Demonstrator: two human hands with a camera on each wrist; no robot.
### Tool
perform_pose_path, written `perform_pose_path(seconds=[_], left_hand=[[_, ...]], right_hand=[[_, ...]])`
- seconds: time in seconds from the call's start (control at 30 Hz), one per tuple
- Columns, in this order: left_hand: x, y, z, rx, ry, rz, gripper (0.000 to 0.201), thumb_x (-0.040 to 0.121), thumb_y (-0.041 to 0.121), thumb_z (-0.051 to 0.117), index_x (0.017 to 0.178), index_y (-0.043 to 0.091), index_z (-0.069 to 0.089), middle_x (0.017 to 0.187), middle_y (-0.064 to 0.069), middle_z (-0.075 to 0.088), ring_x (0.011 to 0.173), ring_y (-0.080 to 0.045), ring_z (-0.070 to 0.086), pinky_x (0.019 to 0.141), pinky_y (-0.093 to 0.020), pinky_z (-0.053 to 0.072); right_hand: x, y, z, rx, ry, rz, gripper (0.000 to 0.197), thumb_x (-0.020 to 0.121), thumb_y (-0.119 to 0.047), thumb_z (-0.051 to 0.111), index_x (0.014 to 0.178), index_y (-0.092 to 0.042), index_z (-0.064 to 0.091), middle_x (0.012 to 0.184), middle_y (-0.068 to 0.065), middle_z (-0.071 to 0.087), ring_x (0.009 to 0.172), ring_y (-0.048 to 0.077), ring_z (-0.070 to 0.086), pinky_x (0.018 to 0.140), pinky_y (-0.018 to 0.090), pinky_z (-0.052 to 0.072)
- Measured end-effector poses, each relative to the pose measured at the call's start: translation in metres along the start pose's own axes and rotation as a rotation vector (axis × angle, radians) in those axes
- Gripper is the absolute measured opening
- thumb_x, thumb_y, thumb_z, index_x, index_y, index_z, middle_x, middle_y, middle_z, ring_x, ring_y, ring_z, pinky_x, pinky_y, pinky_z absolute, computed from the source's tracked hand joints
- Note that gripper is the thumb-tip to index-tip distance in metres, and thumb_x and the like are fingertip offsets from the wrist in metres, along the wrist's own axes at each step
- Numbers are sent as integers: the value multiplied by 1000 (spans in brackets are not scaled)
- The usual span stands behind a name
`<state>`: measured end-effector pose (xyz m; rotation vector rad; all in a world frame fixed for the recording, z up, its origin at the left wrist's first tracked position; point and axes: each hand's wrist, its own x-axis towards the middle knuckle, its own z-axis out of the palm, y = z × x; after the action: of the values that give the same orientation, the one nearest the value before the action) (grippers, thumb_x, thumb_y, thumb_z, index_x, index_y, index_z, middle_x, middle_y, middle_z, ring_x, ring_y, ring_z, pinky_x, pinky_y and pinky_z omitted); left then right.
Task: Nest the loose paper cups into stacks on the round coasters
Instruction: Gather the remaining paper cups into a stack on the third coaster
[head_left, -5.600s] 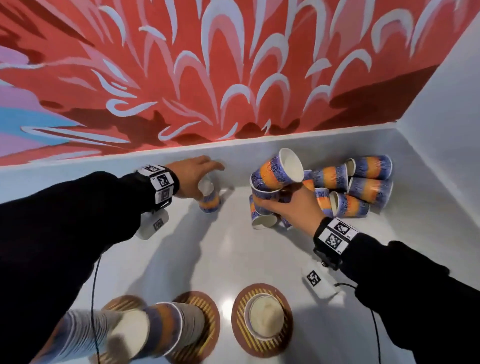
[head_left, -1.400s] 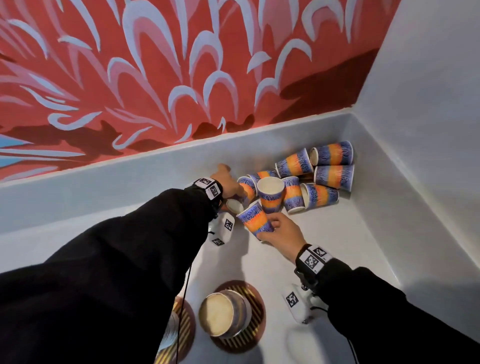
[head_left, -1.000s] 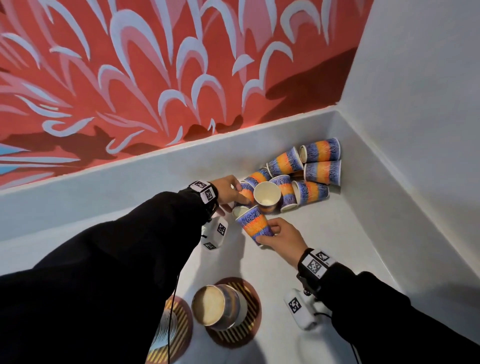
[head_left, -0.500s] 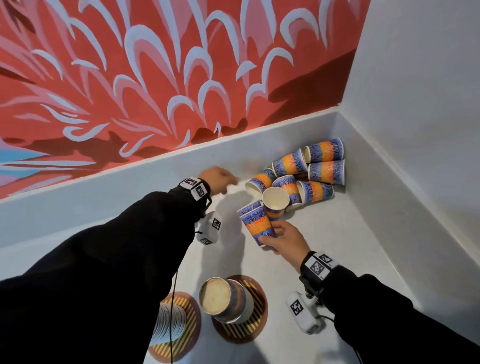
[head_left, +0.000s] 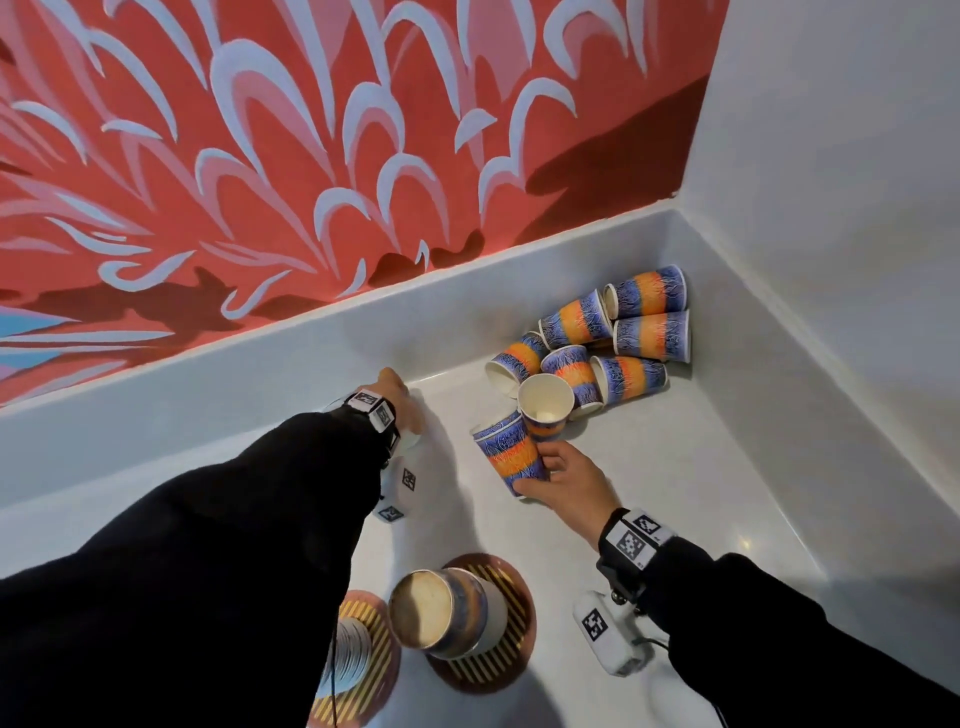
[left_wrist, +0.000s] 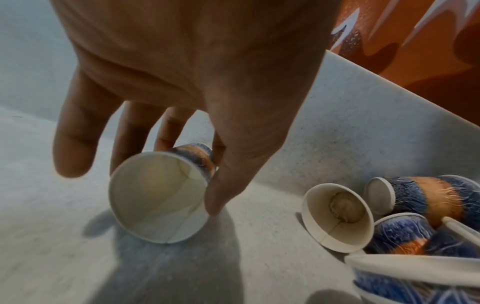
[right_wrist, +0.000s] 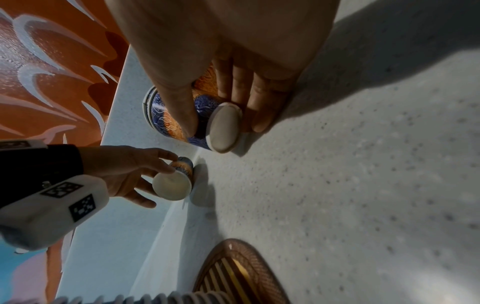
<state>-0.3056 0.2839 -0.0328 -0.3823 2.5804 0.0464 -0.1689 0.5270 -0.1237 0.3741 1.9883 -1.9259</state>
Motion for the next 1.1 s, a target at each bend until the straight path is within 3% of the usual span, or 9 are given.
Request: perform_pose_path(seconds=[0.17,0.33,0.43,0.53,0.7,0.83,0.9,1.0,1.1], left_hand=[[4,12,2,-14,-42,56,55,69,33,71,122,38,55,112,-3,62,96,-30,67,93,-38,58],[-6,23,-19,-186,-27,114,44,82,31,78,122,25,61,115,-6,63,104,-29,64,92,-36,57],[-9,28,-41,-251,-30,148,41,85,21,79,124,15,68,123,-7,65,108,-27,62,83,-31,55],[-20,31,-68,-284,-66,217,30,94,12,65,123,14,70,121,-6,65,103,-24,57,64,-26,44],[-56,43,-104,-300,-299,324,42,62,28,66,99,41,81,124,3,74,102,-24,65,89,-39,46],[-79,65,-106,-196,-345,454,31,85,15,67,103,36,80,102,10,75,99,-16,64,94,-39,52],[-87,71,-100,-196,-369,490,26,91,12,67,102,31,81,100,6,76,94,-16,66,85,-35,56],[-96,77,-90,-275,-377,495,17,97,27,71,113,26,76,121,-3,72,99,-20,72,57,-21,53],[-107,80,-81,-308,-331,502,43,99,54,64,129,24,70,129,-5,67,116,-26,70,63,-26,56]], right_hand=[[-2,1,-4,-26,4,-29,50,82,-7,88,120,-23,60,112,-5,69,100,10,72,80,23,61],[-10,5,-6,-174,0,-83,57,80,-27,90,126,-34,58,117,-12,70,107,8,71,98,36,59],[-17,1,-5,-200,22,-120,54,82,-24,89,125,-34,57,118,-10,69,111,11,68,98,30,55],[-22,-2,-4,-184,32,-143,55,84,-16,87,131,-23,60,121,-4,71,109,11,67,87,13,51],[-28,-8,-2,-155,51,-185,52,84,-7,86,123,-29,58,107,-19,67,96,-12,62,75,2,48],[-36,-10,1,-151,71,-236,54,84,-12,86,123,-36,58,107,-23,67,94,-20,62,77,4,50],[-40,-12,1,-141,89,-261,57,84,-13,87,127,-37,58,110,-20,69,97,-18,63,78,7,52],[-45,-17,-1,-105,107,-294,58,85,-11,86,131,-36,59,113,-22,69,101,-15,65,82,10,55],[-49,-20,-3,-91,109,-314,60,85,-11,86,130,-38,58,116,-24,68,106,-9,66,89,15,57]])
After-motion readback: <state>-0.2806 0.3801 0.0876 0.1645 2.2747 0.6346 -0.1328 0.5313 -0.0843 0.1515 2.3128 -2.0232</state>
